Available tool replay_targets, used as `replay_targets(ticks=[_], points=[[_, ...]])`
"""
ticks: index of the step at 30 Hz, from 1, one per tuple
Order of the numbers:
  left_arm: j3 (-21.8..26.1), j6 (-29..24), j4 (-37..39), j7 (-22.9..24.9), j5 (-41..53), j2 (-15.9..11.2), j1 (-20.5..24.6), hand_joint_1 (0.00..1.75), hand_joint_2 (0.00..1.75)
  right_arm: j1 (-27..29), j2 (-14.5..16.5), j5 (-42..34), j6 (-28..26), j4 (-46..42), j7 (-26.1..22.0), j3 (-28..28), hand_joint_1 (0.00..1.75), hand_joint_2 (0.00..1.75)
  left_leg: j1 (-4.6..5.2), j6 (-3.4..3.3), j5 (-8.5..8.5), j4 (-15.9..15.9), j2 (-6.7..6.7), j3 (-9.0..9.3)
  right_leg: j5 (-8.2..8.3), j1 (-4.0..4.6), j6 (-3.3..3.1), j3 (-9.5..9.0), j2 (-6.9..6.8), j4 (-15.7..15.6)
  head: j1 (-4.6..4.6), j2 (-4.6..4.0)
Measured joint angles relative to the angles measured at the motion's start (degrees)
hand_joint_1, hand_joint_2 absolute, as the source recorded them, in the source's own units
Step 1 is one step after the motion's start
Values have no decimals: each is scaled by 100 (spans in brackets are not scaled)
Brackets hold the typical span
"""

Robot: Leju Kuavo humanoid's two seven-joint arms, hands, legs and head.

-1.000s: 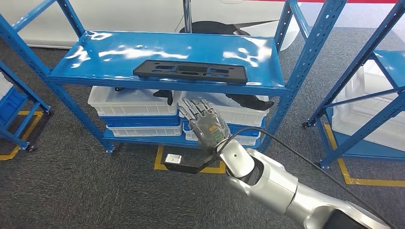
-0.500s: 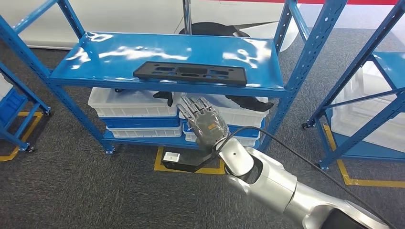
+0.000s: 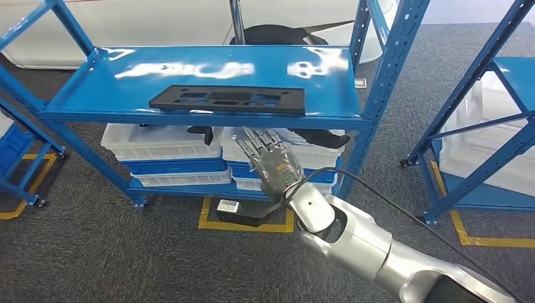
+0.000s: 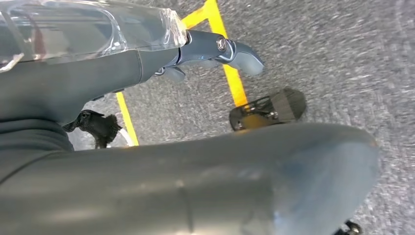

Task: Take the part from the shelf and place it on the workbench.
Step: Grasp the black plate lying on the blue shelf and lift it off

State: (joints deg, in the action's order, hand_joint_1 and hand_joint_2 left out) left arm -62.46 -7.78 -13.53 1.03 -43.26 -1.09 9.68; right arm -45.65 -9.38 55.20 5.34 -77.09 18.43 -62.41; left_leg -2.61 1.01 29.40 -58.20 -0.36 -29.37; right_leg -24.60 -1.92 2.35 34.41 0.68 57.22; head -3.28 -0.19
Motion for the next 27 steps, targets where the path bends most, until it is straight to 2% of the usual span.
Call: replay_targets(ticks=[2, 3, 4, 5, 6, 7, 8, 9, 10, 11, 12, 14, 15, 16, 18, 19, 20, 22, 23, 24, 25, 26, 27], points=[[-19, -2, 0, 0, 1, 0, 6, 0, 0, -3, 8, 0, -1, 0, 0, 0, 0, 175, 50, -51, 268, -916, 11, -547, -49, 45, -62, -47, -1, -2, -10, -1], [-27, -3, 0, 0, 0, 0, -3, 0, 0, 3, 11, 0, -1, 1, 0, 0, 0, 175, 85, -84, 334, -1316, 11, -832, -80, 77, -90, -78, 1, -2, -13, -1], [-32, -4, 0, 0, -1, 0, -15, 0, 0, 11, 14, -1, -1, 1, -1, -1, 0, 175, 125, -134, 290, -1531, 10, -1043, -115, 114, -113, -122, 8, -3, -13, -1], [-34, -6, 0, 0, -1, 0, -26, 0, 0, 14, 16, -1, -1, 3, -2, -2, 0, 175, 172, -200, 126, -1512, 9, -1145, -157, 155, -133, -180, 15, -3, -14, -1], [-36, -8, 0, 0, -2, 1, -31, 0, 0, 11, 22, -1, -2, 4, -3, -3, 0, 175, 228, -288, -146, -1253, 7, -1130, -202, 195, -150, -252, 22, -7, -15, -1], [-37, -10, 0, 0, -2, 1, -33, 0, 0, 3, 32, -1, -3, 6, -5, -4, 0, 175, 294, -397, -471, -845, 4, -1038, -251, 230, -165, -328, 27, -14, -14, -1], [-37, -14, 4, 0, -2, -7, -32, 0, 0, -8, 42, -1, -4, 11, -7, -4, 0, 175, 356, -515, -717, -462, 7, -921, -298, 264, -171, -396, 28, -25, -10, -1], [-38, -17, 9, 0, 0, -9, -28, 0, 0, -16, 55, -1, -6, 16, -8, -7, 0, 175, 410, -619, -872, -142, 9, -811, -333, 273, -169, -444, 33, -47, -8, -1], [-37, -22, 14, 0, 0, -15, -22, 0, 0, -20, 66, -1, -8, 22, -10, -9, 0, 175, 456, -702, -918, 61, 12, -735, -353, 271, -159, -473, 32, -82, -6, -1], [-37, -29, 20, 1, -1, -20, -18, 0, 0, -17, 75, -1, -10, 27, -10, -12, 0, 175, 479, -754, -886, 174, 17, -679, -337, 264, -139, -488, 27, -89, -6, 0], [-37, -34, 22, 3, 0, -17, -16, 0, 0, -13, 86, -1, -13, 28, -11, -14, 0, 175, 485, -776, -864, 285, 13, -615, -311, 249, -121, -506, 24, -99, -11, 1], [-37, -43, 26, 8, -1, -14, -21, 0, 0, -14, 93, 1, -16, 28, -19, -14, 0, 175, 443, -752, -852, 470, 3, -431, -325, 252, -74, -517, 4, 18, -14, 1], [-36, -45, 27, 10, 0, -11, -19, 0, 0, -26, 95, 3, -18, 28, -26, -15, 0, 175, 413, -731, -844, 524, -4, -337, -407, 246, -41, -445, 1, 183, -12, 1], [-36, -46, 28, 11, -1, -9, -14, 0, 0, -30, 97, 5, -19, 29, -34, -18, 0, 175, 388, -698, -829, 561, -10, -260, -528, 232, -2, -294, -3, 458, -9, 1], [-37, -47, 28, 11, -2, -4, -12, 0, 0, -14, 98, 8, -20, 31, -50, -35, 0, 175, 362, -649, -759, 569, -20, -180, -761, 182, 74, 182, -5, 1140, -2, 0], [-38, -46, 28, 11, -2, -2, -22, 0, 0, 7, 98, 9, -20, 32, -58, -47, 0, 175, 349, -614, -715, 566, -22, -140, -779, 157, 105, 383, -8, 1347, 0, -1], [-38, -45, 28, 11, -2, 0, -36, 0, 0, 23, 98, 10, -20, 32, -69, -62, 0, 175, 334, -582, -668, 562, -23, -92, -691, 135, 128, 498, -13, 1370, 2, -1], [-38, -44, 28, 11, -3, 1, -56, 0, 0, 33, 104, 11, -19, 33, -91, -84, 0, 175, 305, -524, -581, 553, -22, 9, -302, 104, 168, 469, -26, 984, 4, -1], [-37, -44, 28, 11, -4, 1, -57, 0, 0, 32, 108, 12, -18, 33, -105, -93, 0, 175, 292, -495, -533, 547, -22, 64, -31, 91, 186, 356, -35, 630, 4, -1], [-37, -44, 29, 11, -7, 0, -56, 0, 0, 34, 111, 12, -15, 35, -120, -101, 0, 175, 283, -463, -487, 542, -21, 100, 156, 86, 202, 248, -40, 330, 4, -1], [-36, -45, 31, 11, -12, -1, -46, 0, 0, 31, 121, 12, -10, 39, -133, -111, 0, 175, 281, -431, -445, 526, -20, 118, 218, 92, 191, 165, -48, 76, 9, -2], [-36, -45, 32, 11, -17, -2, -35, 0, 0, 34, 135, 11, -3, 42, -151, -124, 0, 175, 281, -390, -398, 509, -17, 127, 291, 101, 148, 97, -55, -133, 12, -1], [-36, -45, 33, 11, -21, -3, -30, 0, 0, 39, 150, 11, 3, 45, -162, -136, 0, 175, 288, -353, -365, 492, -14, 126, 234, 118, 79, 86, -60, -183, 14, -1]])
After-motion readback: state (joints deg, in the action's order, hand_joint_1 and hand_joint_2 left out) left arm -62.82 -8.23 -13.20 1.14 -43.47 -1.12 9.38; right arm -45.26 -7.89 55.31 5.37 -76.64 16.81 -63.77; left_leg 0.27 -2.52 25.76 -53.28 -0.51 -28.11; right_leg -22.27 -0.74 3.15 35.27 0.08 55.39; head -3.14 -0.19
